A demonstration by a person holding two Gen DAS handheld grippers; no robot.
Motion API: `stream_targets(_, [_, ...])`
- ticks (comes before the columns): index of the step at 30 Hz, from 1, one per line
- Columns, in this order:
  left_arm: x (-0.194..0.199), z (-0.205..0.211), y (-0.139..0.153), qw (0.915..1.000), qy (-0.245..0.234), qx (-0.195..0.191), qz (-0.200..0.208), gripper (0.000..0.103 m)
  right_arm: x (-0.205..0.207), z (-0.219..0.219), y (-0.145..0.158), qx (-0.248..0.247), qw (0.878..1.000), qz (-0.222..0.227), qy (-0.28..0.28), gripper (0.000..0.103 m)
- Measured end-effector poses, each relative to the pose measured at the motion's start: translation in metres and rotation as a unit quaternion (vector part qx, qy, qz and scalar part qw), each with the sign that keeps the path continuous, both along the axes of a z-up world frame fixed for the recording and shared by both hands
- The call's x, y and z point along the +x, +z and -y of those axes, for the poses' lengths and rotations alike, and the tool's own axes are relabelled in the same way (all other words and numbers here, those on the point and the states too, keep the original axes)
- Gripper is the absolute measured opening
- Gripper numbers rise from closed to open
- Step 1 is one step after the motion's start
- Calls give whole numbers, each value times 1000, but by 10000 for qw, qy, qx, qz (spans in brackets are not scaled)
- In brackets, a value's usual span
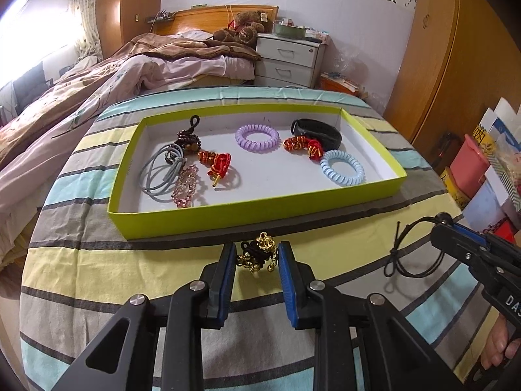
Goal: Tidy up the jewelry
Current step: 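Carry the gold clip with the left tool while the right tool carries the cord into the box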
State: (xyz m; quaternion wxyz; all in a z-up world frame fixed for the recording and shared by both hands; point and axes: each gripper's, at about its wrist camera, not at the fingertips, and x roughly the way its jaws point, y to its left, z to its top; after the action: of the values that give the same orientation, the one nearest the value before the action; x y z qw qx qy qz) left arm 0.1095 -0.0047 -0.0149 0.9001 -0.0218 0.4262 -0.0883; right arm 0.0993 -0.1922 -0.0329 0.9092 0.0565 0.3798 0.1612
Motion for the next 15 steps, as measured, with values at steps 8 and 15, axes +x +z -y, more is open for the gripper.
stream_targets(8, [6, -13, 18, 9999, 83, -82, 113, 27, 8, -6, 13, 21, 9999, 98, 22, 17])
stream_targets(15, [23, -15, 32, 9997, 22, -150, 167, 27, 25, -7, 20, 34, 9999, 115, -96, 17])
